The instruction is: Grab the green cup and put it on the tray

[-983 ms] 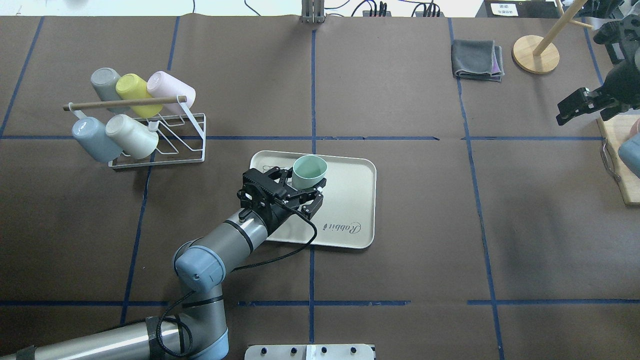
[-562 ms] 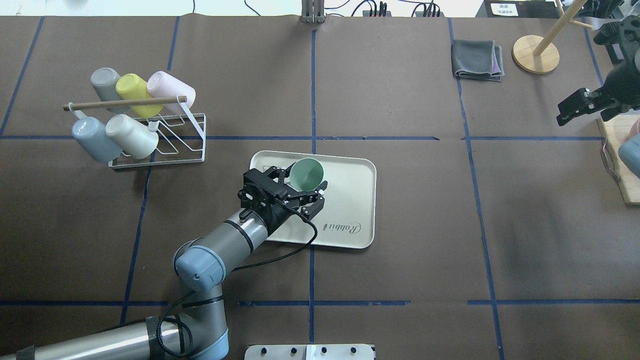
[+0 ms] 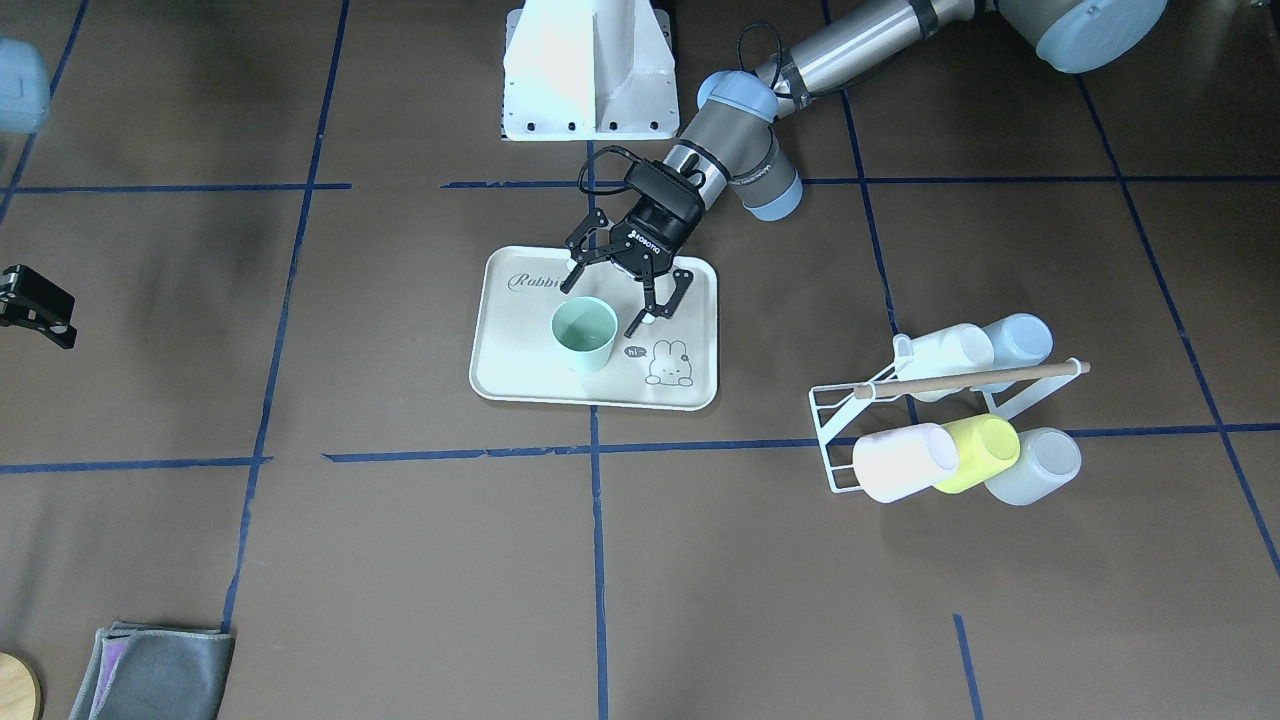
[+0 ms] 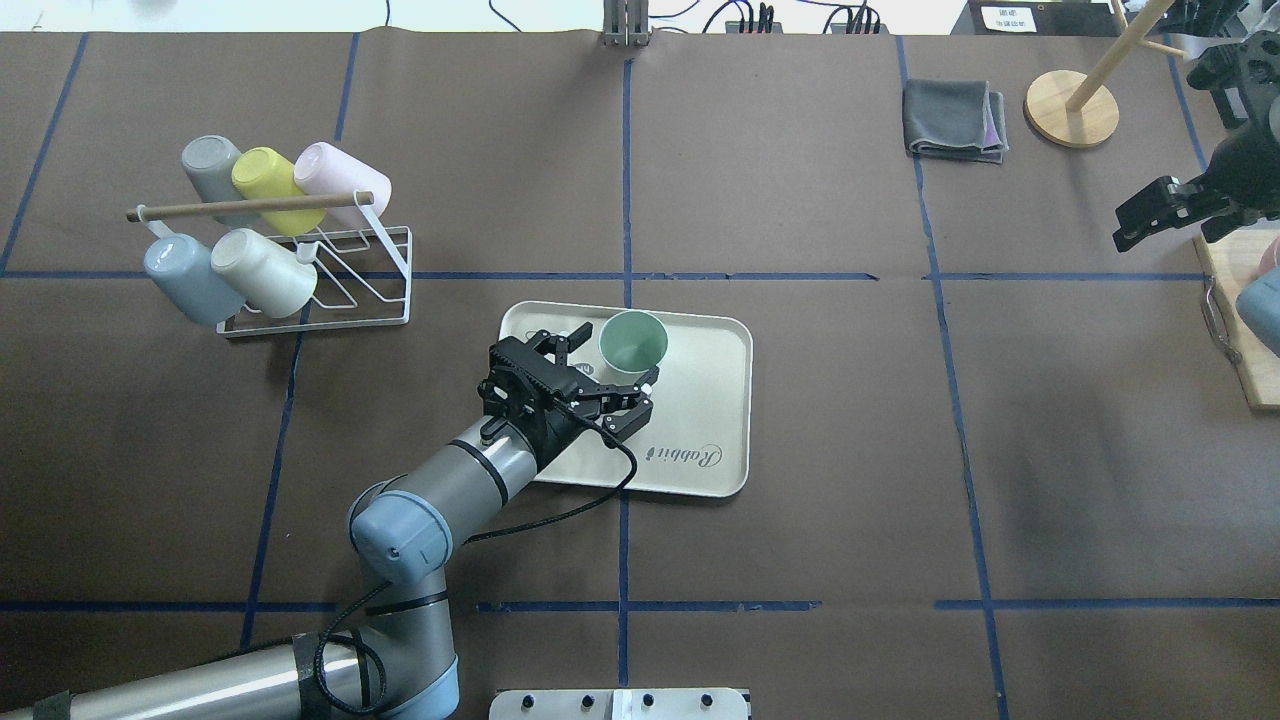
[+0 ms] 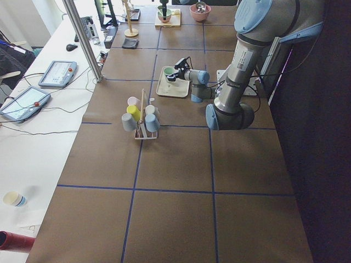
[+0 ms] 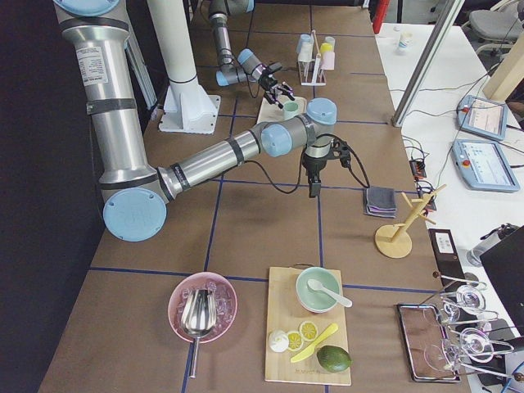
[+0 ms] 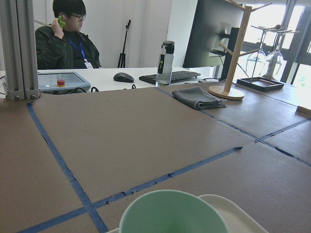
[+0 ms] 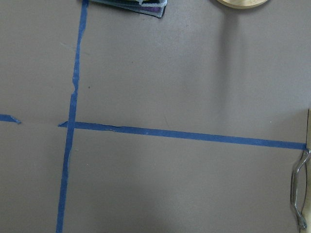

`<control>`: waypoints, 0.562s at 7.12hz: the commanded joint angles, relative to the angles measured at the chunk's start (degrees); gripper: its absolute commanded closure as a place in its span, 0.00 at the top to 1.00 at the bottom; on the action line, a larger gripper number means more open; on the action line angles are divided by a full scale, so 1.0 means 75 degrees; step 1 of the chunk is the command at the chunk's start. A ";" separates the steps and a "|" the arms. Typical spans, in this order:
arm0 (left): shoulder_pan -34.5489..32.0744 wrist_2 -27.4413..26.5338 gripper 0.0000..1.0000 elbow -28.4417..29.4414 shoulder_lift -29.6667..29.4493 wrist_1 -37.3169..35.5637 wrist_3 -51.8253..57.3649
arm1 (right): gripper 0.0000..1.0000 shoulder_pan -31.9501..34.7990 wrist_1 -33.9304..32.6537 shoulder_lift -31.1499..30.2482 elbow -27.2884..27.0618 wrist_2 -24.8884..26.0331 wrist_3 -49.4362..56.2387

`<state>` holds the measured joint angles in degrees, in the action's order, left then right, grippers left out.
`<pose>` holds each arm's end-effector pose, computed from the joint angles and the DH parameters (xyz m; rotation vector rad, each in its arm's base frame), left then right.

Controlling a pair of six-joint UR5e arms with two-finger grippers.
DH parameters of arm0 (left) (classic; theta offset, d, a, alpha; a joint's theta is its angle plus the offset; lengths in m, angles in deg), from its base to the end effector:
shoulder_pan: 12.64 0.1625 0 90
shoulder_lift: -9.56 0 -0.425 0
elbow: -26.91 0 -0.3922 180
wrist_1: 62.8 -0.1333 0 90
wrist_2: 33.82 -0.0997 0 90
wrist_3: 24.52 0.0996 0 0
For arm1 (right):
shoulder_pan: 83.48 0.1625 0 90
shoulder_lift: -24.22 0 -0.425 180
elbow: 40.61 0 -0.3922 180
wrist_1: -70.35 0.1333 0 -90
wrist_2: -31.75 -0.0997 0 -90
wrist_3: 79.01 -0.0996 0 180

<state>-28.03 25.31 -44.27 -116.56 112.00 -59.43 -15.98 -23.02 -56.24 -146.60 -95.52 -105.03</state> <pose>0.6141 -0.3603 0.2738 1.2982 1.1762 0.0253 -0.1417 -0.5329 0.4484 0.0761 -0.7384 -0.0672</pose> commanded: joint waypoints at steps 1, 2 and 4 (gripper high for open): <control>-0.0022 0.0049 0.99 -0.0293 -0.0024 -0.0103 0.0385 | 1.00 0.0000 0.0003 0.0005 0.0000 0.0000 0.0001; -0.0045 0.0050 0.99 -0.0980 0.0023 -0.0869 0.0470 | 1.00 0.0000 -0.0008 0.0005 -0.0011 0.0000 -0.0011; -0.0208 0.0456 1.00 -0.3121 0.0058 -0.3838 0.0482 | 1.00 0.0035 0.0003 0.0005 -0.0035 0.0000 0.0001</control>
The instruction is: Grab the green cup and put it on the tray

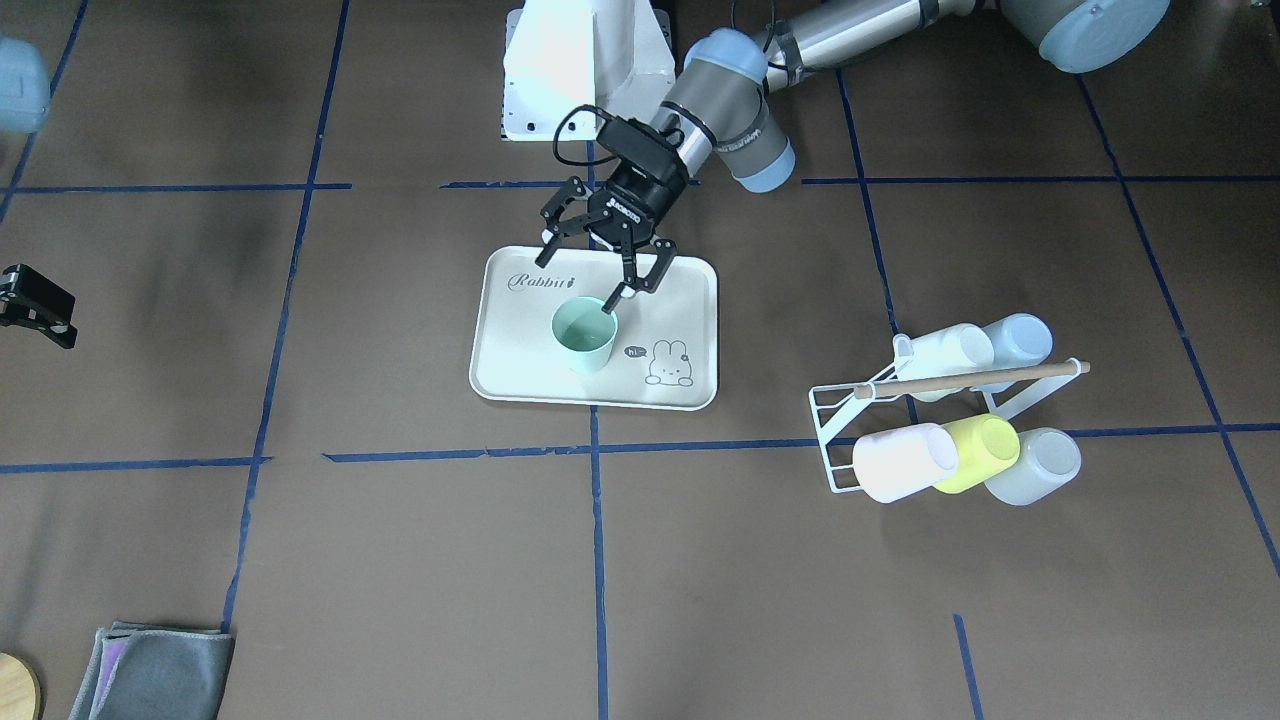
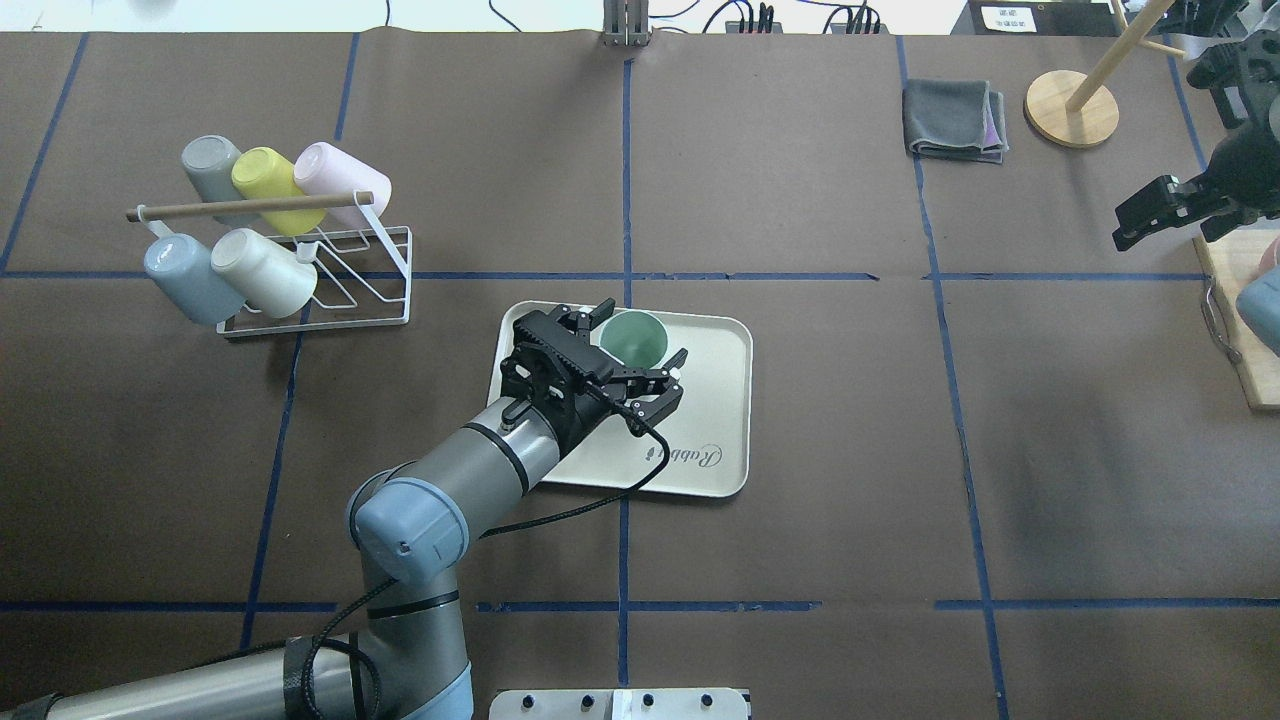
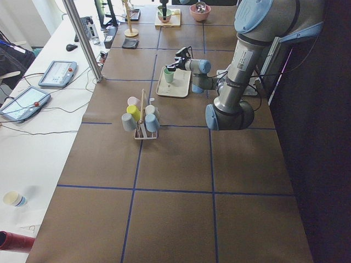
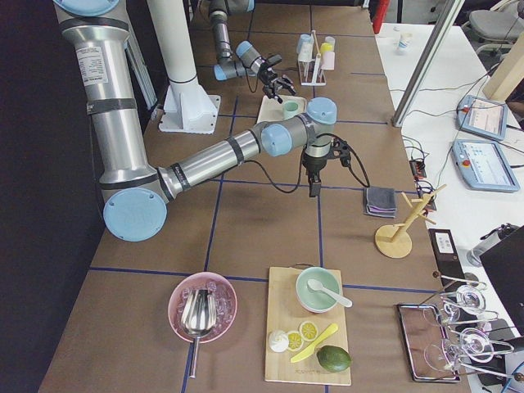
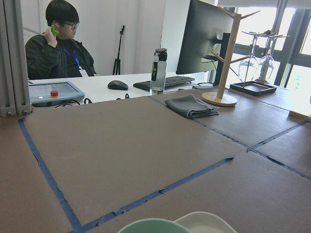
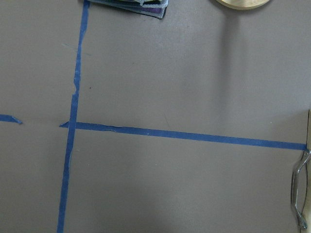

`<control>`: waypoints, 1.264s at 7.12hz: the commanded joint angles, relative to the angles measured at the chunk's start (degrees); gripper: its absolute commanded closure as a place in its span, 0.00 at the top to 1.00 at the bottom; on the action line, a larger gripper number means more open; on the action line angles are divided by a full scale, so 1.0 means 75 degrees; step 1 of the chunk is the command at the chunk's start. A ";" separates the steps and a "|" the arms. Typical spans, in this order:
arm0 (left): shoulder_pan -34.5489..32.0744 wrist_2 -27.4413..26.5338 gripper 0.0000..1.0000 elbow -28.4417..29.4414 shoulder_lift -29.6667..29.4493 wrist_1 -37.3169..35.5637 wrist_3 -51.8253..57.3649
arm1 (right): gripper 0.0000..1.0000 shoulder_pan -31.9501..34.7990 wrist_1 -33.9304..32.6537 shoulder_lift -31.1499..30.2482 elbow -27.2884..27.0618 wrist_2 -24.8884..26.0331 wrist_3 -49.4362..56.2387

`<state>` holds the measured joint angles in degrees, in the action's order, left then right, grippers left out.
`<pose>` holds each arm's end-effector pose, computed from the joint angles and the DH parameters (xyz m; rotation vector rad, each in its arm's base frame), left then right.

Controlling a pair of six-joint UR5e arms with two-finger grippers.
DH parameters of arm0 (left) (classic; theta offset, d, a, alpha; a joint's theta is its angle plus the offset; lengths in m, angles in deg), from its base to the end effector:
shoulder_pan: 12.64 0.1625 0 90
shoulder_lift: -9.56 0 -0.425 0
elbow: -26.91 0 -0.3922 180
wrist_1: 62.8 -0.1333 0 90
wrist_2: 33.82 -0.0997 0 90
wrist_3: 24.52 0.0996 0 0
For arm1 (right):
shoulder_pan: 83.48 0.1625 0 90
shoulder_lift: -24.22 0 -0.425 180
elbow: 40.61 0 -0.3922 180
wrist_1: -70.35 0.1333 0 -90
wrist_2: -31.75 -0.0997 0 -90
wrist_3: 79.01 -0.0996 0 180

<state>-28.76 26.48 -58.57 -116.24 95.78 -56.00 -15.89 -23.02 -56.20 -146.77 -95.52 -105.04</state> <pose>0.5756 -0.3565 0.1905 1.3163 1.1087 0.0957 -0.1408 -0.5329 0.4466 0.0799 -0.7396 -0.0667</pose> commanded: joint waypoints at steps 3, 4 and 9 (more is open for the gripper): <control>-0.1325 0.1926 1.00 -0.2979 0.0038 -0.4321 0.0014 | 1.00 0.0233 -0.0009 0.0023 -0.0072 -0.0163 0.0049; -0.2026 0.2895 1.00 -0.3330 0.0329 -0.4860 0.0014 | 1.00 0.0396 0.0003 0.0023 -0.0083 -0.0350 0.0061; -0.6232 0.8215 1.00 -0.3311 0.2270 -0.5215 -0.0010 | 1.00 0.0948 -0.0020 0.0000 -0.0060 -0.0597 0.0202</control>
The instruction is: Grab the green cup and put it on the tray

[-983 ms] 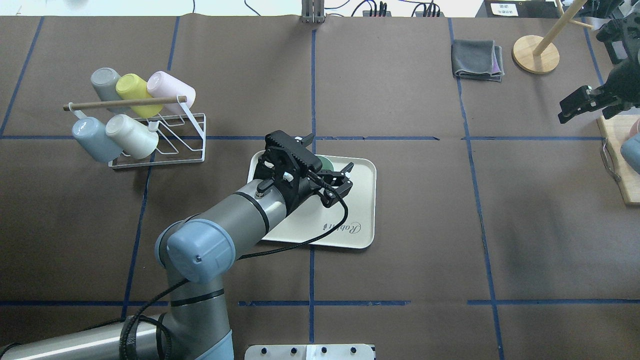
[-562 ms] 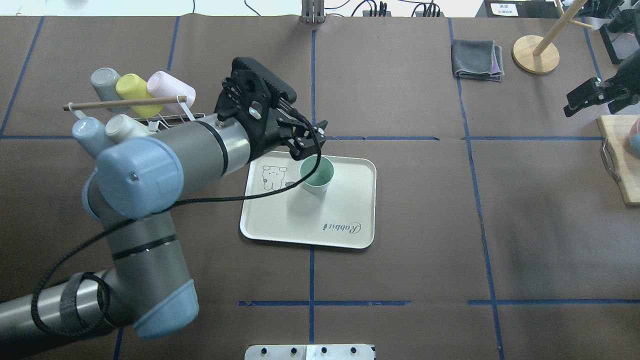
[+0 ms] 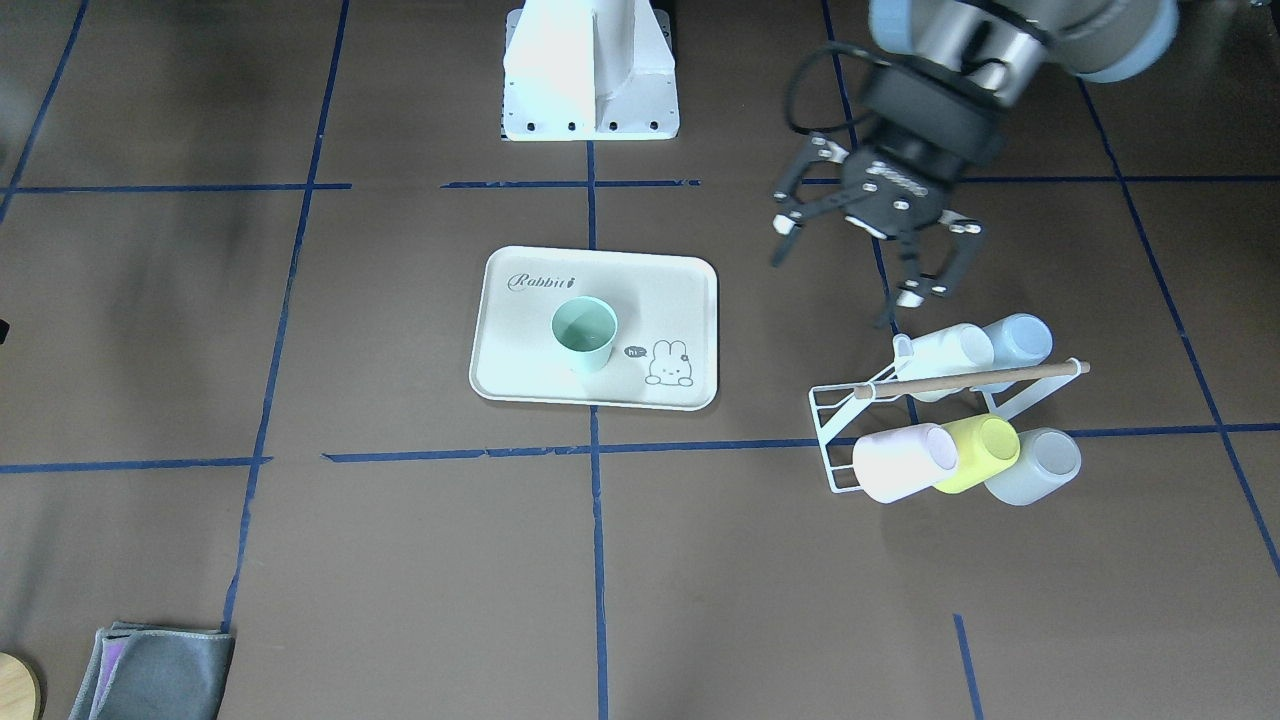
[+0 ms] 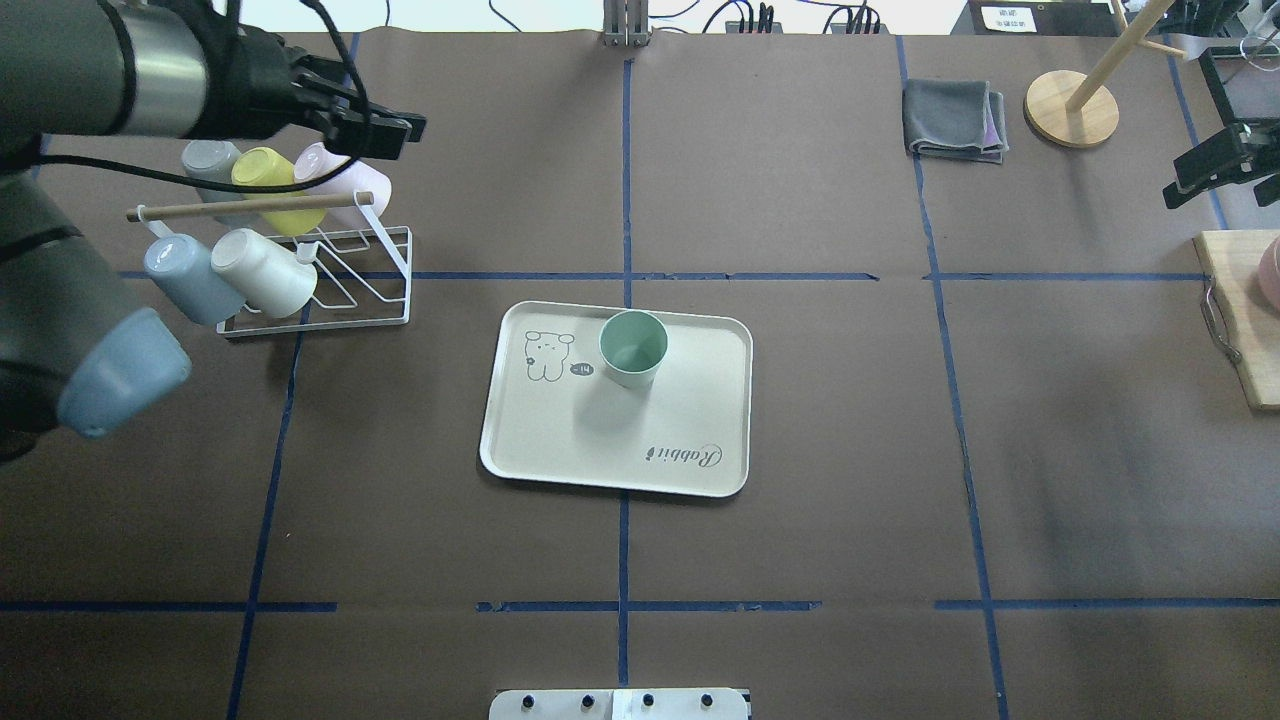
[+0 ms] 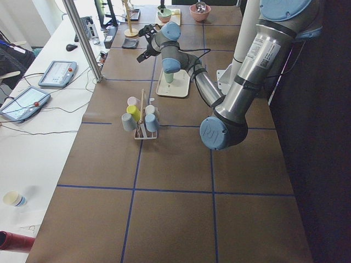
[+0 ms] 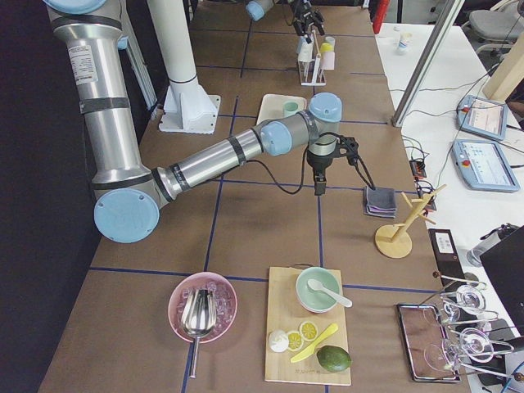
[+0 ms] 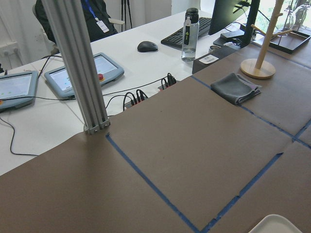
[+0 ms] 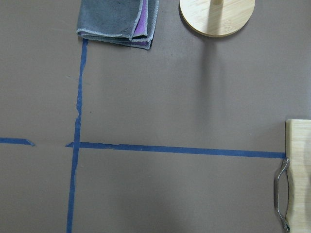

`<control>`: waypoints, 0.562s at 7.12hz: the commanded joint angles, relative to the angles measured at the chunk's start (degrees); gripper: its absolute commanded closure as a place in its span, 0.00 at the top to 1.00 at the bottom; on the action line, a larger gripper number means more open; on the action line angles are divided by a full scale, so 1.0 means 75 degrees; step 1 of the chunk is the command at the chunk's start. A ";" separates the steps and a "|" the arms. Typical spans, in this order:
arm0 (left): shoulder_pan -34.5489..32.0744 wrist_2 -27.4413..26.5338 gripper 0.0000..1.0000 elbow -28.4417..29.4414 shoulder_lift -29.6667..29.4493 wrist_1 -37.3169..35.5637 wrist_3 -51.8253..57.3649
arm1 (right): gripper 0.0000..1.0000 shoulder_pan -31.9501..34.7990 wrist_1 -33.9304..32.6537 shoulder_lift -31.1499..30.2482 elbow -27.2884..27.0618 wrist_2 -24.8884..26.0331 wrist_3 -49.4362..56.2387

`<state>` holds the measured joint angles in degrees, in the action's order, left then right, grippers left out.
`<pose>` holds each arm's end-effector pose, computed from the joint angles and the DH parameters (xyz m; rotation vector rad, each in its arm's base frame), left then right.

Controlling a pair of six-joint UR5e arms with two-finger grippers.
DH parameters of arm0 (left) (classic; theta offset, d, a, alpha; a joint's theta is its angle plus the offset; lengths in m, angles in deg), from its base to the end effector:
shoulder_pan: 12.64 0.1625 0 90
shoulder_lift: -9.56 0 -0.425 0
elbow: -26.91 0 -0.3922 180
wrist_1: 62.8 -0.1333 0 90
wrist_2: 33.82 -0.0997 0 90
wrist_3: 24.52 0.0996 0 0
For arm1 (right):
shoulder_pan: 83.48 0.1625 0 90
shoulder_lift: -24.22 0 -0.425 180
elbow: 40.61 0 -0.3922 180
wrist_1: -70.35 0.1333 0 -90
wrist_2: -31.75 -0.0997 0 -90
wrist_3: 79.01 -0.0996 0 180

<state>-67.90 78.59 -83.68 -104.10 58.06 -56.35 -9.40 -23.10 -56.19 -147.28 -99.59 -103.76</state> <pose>0.2443 -0.5195 0.2054 0.8992 0.9894 0.2992 -0.0841 -0.5411 0.4383 0.1094 -0.7990 0.0021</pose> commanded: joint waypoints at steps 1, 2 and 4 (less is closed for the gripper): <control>-0.1985 0.2206 1.00 0.0084 0.1320 -0.0467 0.0060 | 1.00 0.0119 0.0002 -0.0002 0.0044 -0.0112 0.0031; -0.2645 0.2760 1.00 0.0432 0.1698 -0.0968 0.0141 | 1.00 0.0142 0.0002 -0.0002 0.0044 -0.0113 0.0031; -0.3655 0.2767 1.00 0.0750 0.3031 -0.1660 0.2799 | 1.00 0.0177 0.0002 0.0021 0.0044 -0.0113 -0.0027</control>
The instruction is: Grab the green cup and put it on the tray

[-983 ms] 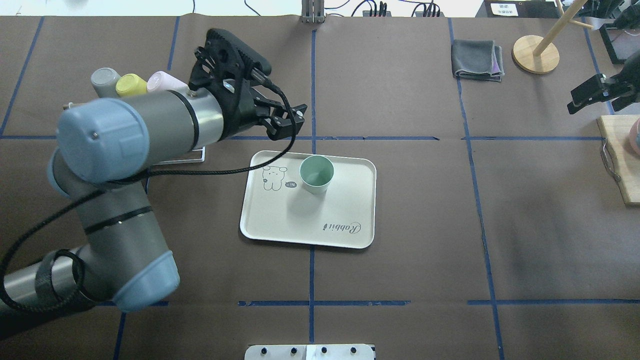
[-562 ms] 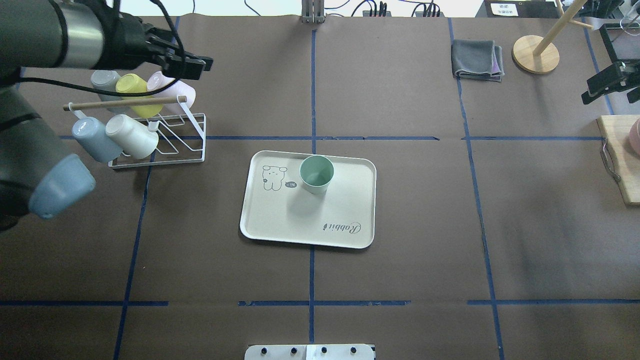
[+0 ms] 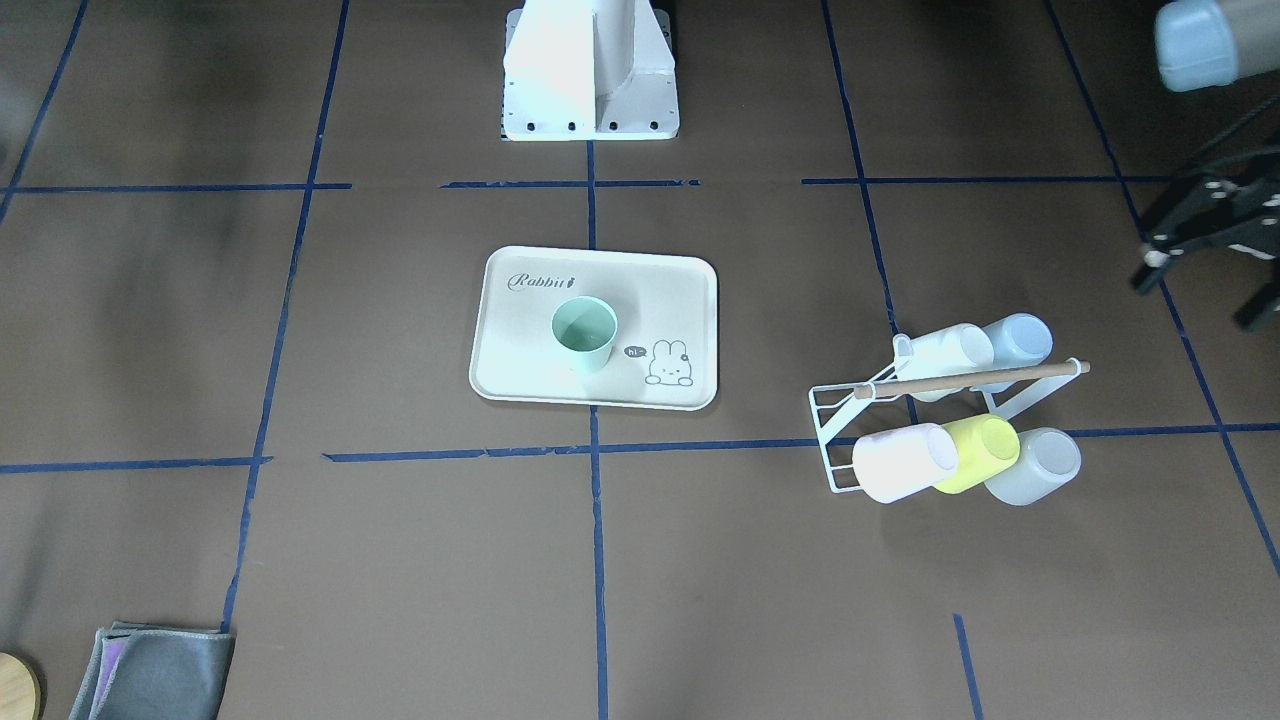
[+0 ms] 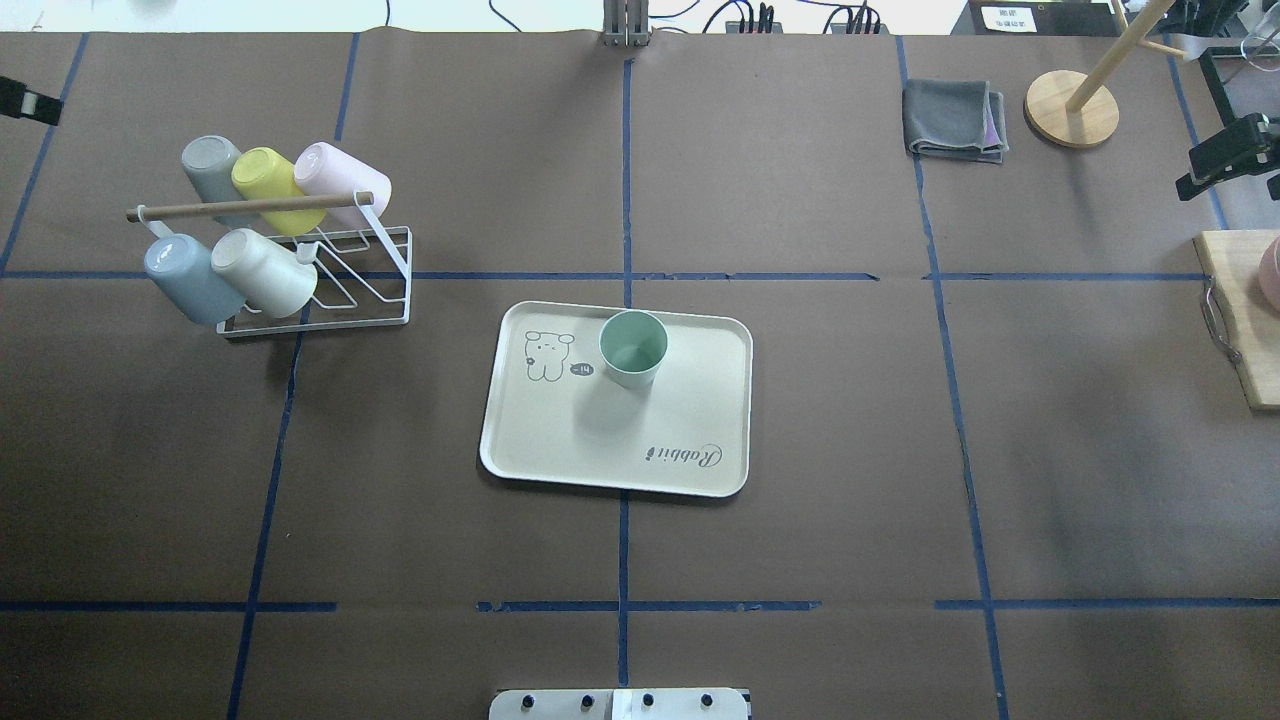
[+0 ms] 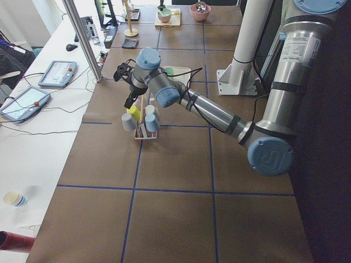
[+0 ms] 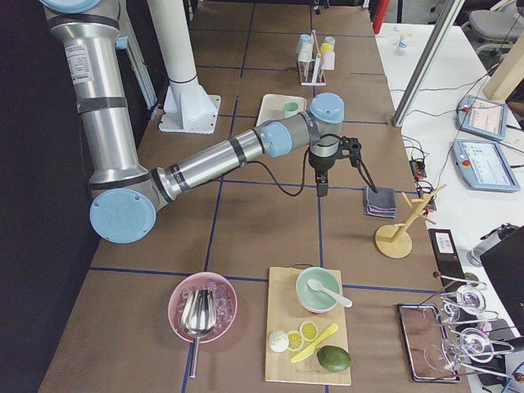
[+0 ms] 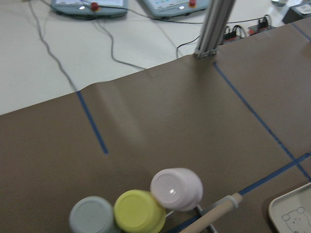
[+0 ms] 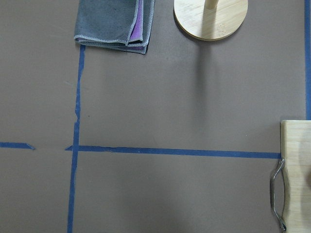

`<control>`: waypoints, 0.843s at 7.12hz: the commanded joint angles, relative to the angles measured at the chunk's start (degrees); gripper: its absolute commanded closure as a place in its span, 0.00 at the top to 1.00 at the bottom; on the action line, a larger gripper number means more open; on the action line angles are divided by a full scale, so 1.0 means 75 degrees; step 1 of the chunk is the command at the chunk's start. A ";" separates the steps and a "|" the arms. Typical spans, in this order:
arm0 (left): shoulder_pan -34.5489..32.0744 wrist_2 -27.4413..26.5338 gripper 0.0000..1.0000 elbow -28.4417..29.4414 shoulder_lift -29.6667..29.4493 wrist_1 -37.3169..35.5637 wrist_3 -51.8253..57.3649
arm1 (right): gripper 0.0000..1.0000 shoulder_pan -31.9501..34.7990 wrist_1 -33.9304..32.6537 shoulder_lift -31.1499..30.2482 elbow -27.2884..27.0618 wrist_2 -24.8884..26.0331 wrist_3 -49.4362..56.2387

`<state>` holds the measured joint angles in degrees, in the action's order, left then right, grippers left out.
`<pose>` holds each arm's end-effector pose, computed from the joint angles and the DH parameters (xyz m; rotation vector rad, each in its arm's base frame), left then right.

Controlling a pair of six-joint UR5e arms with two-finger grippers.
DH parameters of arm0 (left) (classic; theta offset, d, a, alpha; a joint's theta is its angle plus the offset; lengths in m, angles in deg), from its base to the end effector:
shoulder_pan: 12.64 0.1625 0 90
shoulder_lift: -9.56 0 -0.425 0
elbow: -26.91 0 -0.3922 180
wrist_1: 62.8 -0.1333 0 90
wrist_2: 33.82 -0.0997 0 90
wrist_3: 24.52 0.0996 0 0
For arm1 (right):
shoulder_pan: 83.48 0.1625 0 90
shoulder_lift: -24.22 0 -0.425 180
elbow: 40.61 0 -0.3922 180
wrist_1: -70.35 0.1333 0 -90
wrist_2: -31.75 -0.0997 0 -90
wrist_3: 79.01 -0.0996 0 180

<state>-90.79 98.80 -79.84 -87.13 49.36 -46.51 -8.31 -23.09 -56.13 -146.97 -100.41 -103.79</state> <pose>0.0447 -0.5337 0.4086 0.5188 0.8907 0.1347 -0.0750 -0.5430 0.4394 0.1075 -0.8098 0.0190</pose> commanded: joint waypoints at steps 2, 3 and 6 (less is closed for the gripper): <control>-0.0643 -0.0943 1.00 0.0663 0.1101 -0.0950 0.2205 | 1.00 0.0055 -0.0011 0.0025 0.0025 -0.0015 -0.0024; -0.0619 -0.0914 1.00 0.0744 0.1091 -0.1392 0.2206 | 1.00 0.0124 -0.0023 0.0036 0.0060 -0.0027 -0.0001; -0.1073 -0.0028 1.00 0.0721 0.0857 -0.2626 0.2218 | 1.00 0.0499 -0.0058 0.0083 0.0154 -0.0307 0.0023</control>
<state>-96.91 94.84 -74.61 -80.41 31.69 -29.93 -5.77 -23.47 -55.76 -146.16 -101.83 -103.64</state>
